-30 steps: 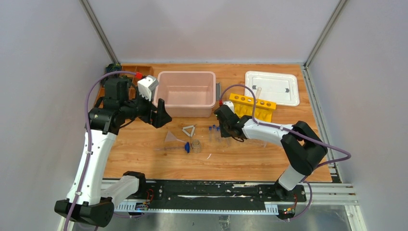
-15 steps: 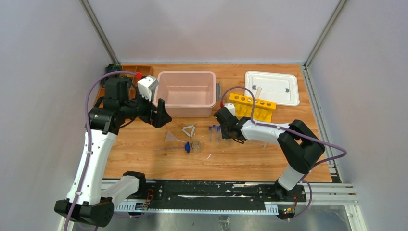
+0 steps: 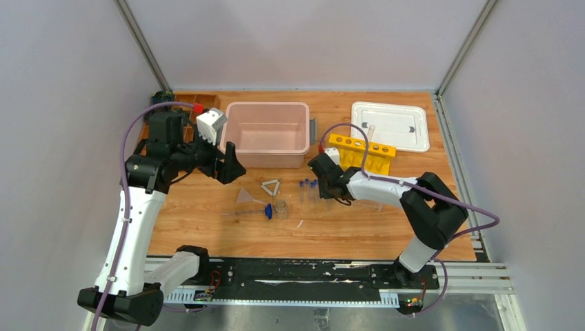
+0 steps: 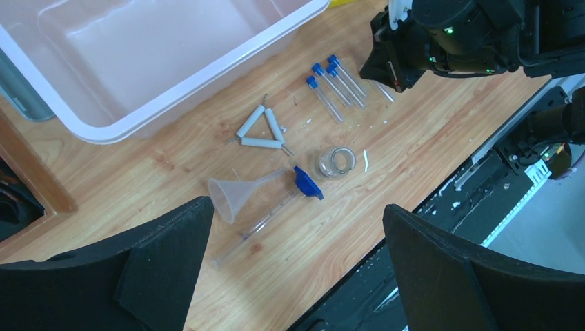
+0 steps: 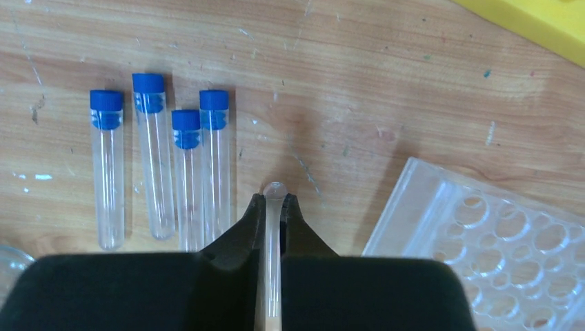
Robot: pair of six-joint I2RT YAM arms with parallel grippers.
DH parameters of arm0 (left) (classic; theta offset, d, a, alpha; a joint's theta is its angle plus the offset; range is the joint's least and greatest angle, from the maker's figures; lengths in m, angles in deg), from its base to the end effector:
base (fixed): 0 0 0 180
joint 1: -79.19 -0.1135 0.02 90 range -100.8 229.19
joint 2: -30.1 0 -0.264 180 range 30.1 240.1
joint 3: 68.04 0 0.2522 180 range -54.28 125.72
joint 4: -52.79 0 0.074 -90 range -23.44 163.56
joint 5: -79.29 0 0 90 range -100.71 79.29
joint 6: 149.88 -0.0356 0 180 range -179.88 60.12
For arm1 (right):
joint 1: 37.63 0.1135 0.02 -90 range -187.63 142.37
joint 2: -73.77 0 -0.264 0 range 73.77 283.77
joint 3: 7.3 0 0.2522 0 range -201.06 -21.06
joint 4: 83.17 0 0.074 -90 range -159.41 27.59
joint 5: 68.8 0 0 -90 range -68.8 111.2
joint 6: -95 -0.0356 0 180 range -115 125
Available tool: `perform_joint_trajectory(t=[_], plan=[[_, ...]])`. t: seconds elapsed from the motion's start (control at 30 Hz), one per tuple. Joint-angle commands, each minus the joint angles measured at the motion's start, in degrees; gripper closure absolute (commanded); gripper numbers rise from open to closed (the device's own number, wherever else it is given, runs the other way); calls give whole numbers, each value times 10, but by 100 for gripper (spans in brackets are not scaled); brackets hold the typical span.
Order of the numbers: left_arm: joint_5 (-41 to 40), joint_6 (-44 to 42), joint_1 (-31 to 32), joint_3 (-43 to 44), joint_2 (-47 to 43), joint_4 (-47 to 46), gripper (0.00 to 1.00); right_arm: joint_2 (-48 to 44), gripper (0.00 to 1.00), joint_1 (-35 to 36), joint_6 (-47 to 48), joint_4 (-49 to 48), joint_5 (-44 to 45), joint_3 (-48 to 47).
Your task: Organize the chemistry lab equipment
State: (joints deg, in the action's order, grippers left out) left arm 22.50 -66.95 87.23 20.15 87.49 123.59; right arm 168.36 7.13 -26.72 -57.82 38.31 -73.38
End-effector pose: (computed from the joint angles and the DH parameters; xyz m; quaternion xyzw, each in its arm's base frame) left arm 0.1694 -0.0436 0.3983 0.2339 0.8451 -0.2624 0.4028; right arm 0.2392 0.2224 0.1690 -0.0609 0.9393 0.0788 0.3284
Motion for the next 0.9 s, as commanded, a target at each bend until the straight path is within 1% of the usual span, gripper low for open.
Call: perform_joint_trajectory(t=[0.0,0.1,0.27,0.33,0.4,0.53,0.63,0.77,0.87], plan=[[15,-7,2,18,-14,4,0,-62,100,-6,-14,52,-5,-10],[16,-5,2,24,-15,4,0,-120,100,2,-12,76,4,-38],[35,4,2,26,-17,4,0,-189,100,44,-8,100,19,-110],[75,7,2,14,-19,3,0,-206,100,65,-14,93,23,-137],[121,8,2,-5,-21,0,0,-216,100,86,-21,65,12,-158],[177,26,2,-25,-19,-25,0,-206,100,110,-61,-23,-38,-186],[204,75,3,-32,-20,-75,0,-179,100,125,-100,-70,-69,-218],[198,143,3,-45,-21,-153,1,-152,100,149,-146,-147,-79,-239],[195,153,4,-43,-13,-161,4,-138,100,165,-153,-164,-68,-256]])
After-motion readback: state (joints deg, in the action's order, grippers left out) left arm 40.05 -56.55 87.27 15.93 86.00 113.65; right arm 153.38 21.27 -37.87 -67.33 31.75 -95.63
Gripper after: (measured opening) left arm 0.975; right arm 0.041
